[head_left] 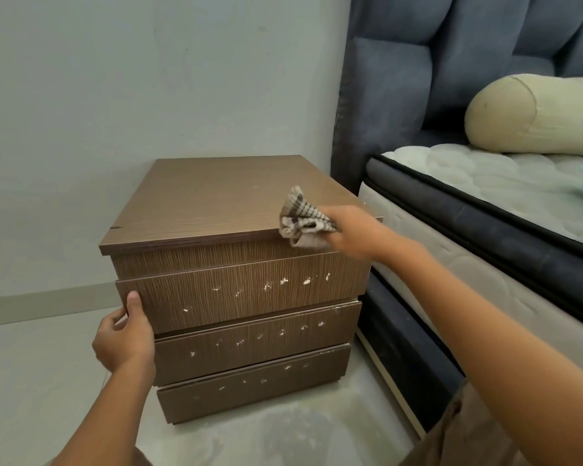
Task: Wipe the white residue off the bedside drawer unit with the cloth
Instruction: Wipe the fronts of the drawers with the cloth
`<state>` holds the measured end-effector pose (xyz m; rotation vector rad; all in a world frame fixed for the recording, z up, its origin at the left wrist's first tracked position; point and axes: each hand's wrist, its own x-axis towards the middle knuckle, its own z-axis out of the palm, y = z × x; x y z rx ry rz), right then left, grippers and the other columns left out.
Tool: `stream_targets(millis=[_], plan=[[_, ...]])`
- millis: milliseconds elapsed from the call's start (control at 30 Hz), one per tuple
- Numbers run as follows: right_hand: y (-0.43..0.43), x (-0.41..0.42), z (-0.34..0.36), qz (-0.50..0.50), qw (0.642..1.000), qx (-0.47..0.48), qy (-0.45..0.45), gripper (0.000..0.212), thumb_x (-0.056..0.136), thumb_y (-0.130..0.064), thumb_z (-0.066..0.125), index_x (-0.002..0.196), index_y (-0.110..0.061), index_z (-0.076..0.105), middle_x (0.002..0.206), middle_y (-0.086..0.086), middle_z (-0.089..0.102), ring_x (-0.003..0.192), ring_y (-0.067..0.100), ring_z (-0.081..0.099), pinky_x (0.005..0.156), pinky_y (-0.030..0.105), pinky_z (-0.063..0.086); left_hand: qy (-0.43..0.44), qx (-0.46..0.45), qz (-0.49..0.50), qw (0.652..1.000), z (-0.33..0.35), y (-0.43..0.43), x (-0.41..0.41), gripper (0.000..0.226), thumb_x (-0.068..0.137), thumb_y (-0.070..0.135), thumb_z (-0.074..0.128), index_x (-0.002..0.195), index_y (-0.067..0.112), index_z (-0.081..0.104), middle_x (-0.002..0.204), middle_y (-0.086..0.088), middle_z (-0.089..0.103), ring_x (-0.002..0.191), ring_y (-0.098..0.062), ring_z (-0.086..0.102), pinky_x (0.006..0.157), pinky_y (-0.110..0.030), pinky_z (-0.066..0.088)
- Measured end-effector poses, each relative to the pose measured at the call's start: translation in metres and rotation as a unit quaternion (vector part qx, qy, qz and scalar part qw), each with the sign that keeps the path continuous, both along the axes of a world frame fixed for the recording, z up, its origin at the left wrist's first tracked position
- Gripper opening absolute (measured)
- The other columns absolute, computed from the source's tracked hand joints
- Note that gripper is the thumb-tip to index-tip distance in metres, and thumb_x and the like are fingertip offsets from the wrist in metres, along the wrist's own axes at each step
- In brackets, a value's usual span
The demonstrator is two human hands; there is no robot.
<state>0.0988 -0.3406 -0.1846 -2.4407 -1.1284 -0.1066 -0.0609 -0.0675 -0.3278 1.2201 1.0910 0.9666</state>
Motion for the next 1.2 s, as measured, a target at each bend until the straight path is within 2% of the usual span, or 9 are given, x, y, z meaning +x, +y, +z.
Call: stream_targets(millis=[100, 200, 300, 433, 567, 633, 767, 900, 1200], plan=[[-0.002, -0.026, -0.031, 0.037, 0.998, 0.013, 0.041, 0.012, 0.092, -0.024, 0.057, 0.096, -0.036, 0.058, 0.094, -0.014, 0.064, 0.085, 0.004, 0.06, 0.076, 0.03, 0.052, 0.008, 0.002, -0.002, 1.0, 0.001, 0.0, -0.001, 0.048, 0.093, 0.048, 0.055, 0.119, 0.009, 0.064, 0.125, -0.014, 0.062, 0.116, -0.033, 0.056, 0.095, -0.042, 0.045], [-0.011, -0.027, -0.089, -0.066, 0.98, 0.181, 0.043, 0.015, 0.094, -0.027, 0.055, 0.107, -0.032, 0.057, 0.1, -0.012, 0.065, 0.09, 0.007, 0.06, 0.076, 0.036, 0.052, 0.014, 0.007, -0.004, 1.0, 0.0, 0.001, -0.002, 0.047, 0.094, 0.048, 0.053, 0.12, 0.01, 0.063, 0.126, -0.013, 0.061, 0.117, -0.032, 0.056, 0.094, -0.04, 0.045], [-0.017, -0.029, -0.14, -0.214, 0.905, 0.364, 0.062, 0.01, 0.094, -0.03, 0.058, 0.104, -0.029, 0.059, 0.098, -0.009, 0.064, 0.089, 0.008, 0.06, 0.074, 0.035, 0.051, 0.017, 0.002, -0.006, 1.0, -0.001, 0.003, -0.003, 0.046, 0.095, 0.05, 0.05, 0.118, 0.012, 0.064, 0.123, -0.013, 0.063, 0.113, -0.032, 0.059, 0.092, -0.041, 0.047], [-0.021, -0.028, -0.171, -0.389, 0.792, 0.463, 0.079, 0.009, 0.095, -0.03, 0.057, 0.098, -0.021, 0.056, 0.099, 0.002, 0.059, 0.09, 0.018, 0.058, 0.072, 0.029, 0.04, 0.017, -0.002, -0.008, 1.0, -0.003, 0.006, -0.003, 0.046, 0.092, 0.053, 0.052, 0.114, 0.015, 0.066, 0.118, -0.012, 0.067, 0.109, -0.032, 0.063, 0.093, -0.043, 0.051], [-0.02, -0.011, -0.173, -0.446, 0.718, 0.531, 0.057, 0.018, 0.094, -0.017, 0.057, 0.108, -0.007, 0.06, 0.1, 0.002, 0.056, 0.089, 0.015, 0.055, 0.067, 0.016, 0.035, 0.018, -0.007, -0.002, 1.0, -0.003, 0.009, -0.003, 0.046, 0.091, 0.054, 0.053, 0.11, 0.015, 0.069, 0.113, -0.01, 0.068, 0.106, -0.031, 0.064, 0.093, -0.044, 0.052], [-0.013, 0.0, -0.174, -0.444, 0.702, 0.554, 0.052, 0.019, 0.094, -0.017, 0.058, 0.111, -0.009, 0.059, 0.107, 0.006, 0.059, 0.094, 0.015, 0.056, 0.076, 0.021, 0.04, 0.014, -0.008, -0.002, 1.0, -0.004, 0.011, -0.002, 0.046, 0.091, 0.053, 0.053, 0.104, 0.012, 0.07, 0.106, -0.01, 0.069, 0.103, -0.03, 0.064, 0.092, -0.045, 0.053], [0.022, 0.012, -0.182, -0.423, 0.685, 0.587, 0.092, 0.036, 0.094, -0.038, 0.052, 0.127, -0.022, 0.054, 0.12, 0.001, 0.061, 0.109, 0.02, 0.059, 0.095, 0.037, 0.047, 0.006, -0.009, -0.015, 1.0, -0.004, 0.014, -0.004, 0.04, 0.093, 0.049, 0.054, 0.083, 0.012, 0.064, 0.075, 0.001, 0.056, 0.081, -0.02, 0.056, 0.088, -0.042, 0.054], [0.073, 0.003, -0.189, -0.408, 0.692, 0.582, 0.126, 0.056, 0.098, -0.044, 0.04, 0.149, -0.024, 0.03, 0.147, 0.0, 0.044, 0.134, 0.02, 0.041, 0.112, 0.039, 0.032, -0.001, -0.005, -0.04, 0.999, -0.004, 0.023, -0.009, 0.038, 0.094, 0.047, 0.053, 0.063, 0.025, 0.051, 0.067, 0.006, 0.051, 0.067, -0.013, 0.051, 0.078, -0.039, 0.05], [0.167, -0.053, -0.209, -0.292, 0.794, 0.531, 0.055, 0.068, 0.094, -0.011, 0.045, 0.153, -0.008, 0.011, 0.161, 0.006, 0.011, 0.148, 0.02, 0.006, 0.119, 0.048, 0.012, 0.008, 0.019, -0.089, 0.996, -0.008, 0.044, -0.013, 0.031, 0.095, 0.049, 0.051, 0.095, 0.022, 0.065, 0.104, -0.001, 0.067, 0.099, -0.021, 0.065, 0.087, -0.037, 0.054]])
